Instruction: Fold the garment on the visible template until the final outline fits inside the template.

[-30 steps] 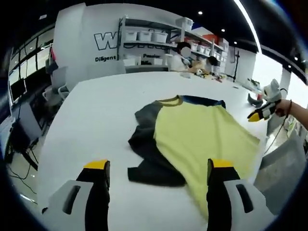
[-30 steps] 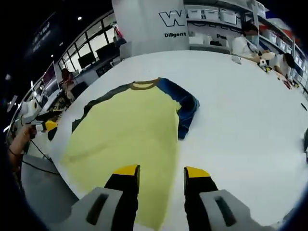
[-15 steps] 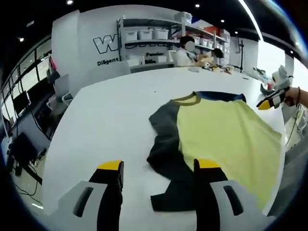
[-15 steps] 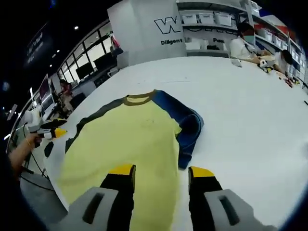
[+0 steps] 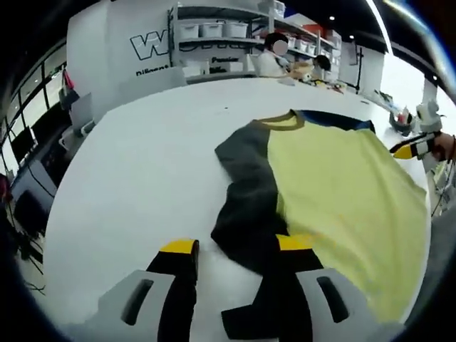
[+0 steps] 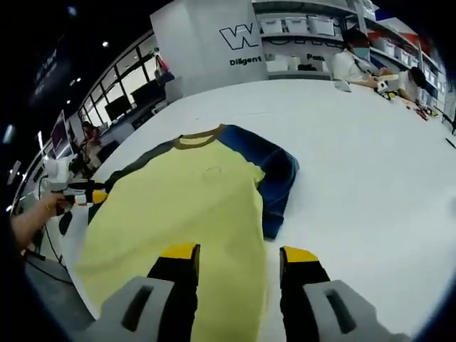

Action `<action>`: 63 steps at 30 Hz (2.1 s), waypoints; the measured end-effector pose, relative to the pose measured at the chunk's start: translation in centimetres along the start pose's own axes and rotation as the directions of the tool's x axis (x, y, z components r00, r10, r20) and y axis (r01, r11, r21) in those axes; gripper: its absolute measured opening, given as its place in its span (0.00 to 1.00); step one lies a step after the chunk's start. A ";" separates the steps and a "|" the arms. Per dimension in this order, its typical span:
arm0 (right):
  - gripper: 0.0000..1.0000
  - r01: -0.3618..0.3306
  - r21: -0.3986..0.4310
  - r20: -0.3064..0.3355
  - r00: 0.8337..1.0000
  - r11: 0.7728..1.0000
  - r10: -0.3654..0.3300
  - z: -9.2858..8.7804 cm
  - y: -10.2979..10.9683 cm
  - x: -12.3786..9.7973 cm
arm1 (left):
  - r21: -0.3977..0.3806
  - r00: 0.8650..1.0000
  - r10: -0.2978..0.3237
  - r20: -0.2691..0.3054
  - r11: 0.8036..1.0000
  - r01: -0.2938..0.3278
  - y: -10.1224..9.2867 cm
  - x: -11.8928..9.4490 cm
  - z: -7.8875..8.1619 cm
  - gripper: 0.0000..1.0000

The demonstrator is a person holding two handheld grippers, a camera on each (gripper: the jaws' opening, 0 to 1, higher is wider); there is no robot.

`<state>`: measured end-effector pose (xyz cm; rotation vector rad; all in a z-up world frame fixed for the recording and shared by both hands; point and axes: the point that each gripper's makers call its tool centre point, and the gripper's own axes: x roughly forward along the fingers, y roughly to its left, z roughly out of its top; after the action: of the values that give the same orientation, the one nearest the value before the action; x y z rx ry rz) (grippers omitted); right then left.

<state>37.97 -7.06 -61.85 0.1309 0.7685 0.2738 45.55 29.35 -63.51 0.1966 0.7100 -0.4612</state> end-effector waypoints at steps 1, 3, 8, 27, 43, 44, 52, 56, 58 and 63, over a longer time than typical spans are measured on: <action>0.43 -0.003 0.000 0.003 1.000 1.000 0.003 -0.1 0.2 0.0 | 0.009 1.000 -0.002 0.010 1.000 0.002 -0.1 0.1 0.2 0.32; 0.46 0.002 -0.008 0.014 1.000 1.000 -0.002 -0.2 0.4 0.1 | 0.014 1.000 -0.006 0.008 1.000 0.006 -0.1 0.1 0.4 0.31; 0.54 0.016 -0.008 -0.002 1.000 1.000 -0.016 -1.1 0.4 0.4 | 0.018 1.000 0.024 -0.009 1.000 -0.024 0.4 0.0 0.5 0.11; 0.64 -0.012 -0.061 -0.041 0.999 0.998 0.009 -2.6 2.5 0.1 | 0.014 0.995 0.095 0.006 0.995 -0.095 4.4 -1.7 1.3 0.05; 0.67 -0.080 -0.065 -0.092 0.993 0.995 0.074 -3.3 4.8 0.4 | -0.039 0.979 0.204 -0.021 0.978 -0.205 9.4 -1.7 1.2 0.05; 0.67 -0.085 -0.064 -0.094 0.992 0.994 0.078 -3.4 5.0 0.4 | -0.043 0.979 0.204 -0.022 0.978 -0.205 9.5 -1.7 1.2 0.05; 0.64 -0.109 -0.038 -0.091 0.990 0.993 0.106 -3.3 5.4 0.6 | -0.050 0.970 0.234 -0.059 0.970 -0.237 12.2 -2.0 0.3 0.05; 0.62 -0.108 -0.050 -0.094 0.990 0.993 0.103 -3.2 5.3 0.7 | -0.023 0.969 0.240 -0.060 0.970 -0.242 12.5 -1.9 0.2 0.05; 0.62 -0.108 -0.047 -0.095 0.990 0.993 0.104 -3.1 5.2 0.8 | -0.029 0.967 0.245 -0.063 0.969 -0.247 12.6 -1.7 0.2 0.05; 0.60 -0.110 -0.040 -0.097 0.990 0.993 0.106 -3.2 5.3 0.6 | -0.032 0.962 0.264 -0.065 0.963 -0.267 13.4 -1.5 0.2 0.05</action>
<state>35.11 -1.81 -63.42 0.1179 0.8502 0.4025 50.93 41.62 -62.08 0.2651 0.7389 -0.1846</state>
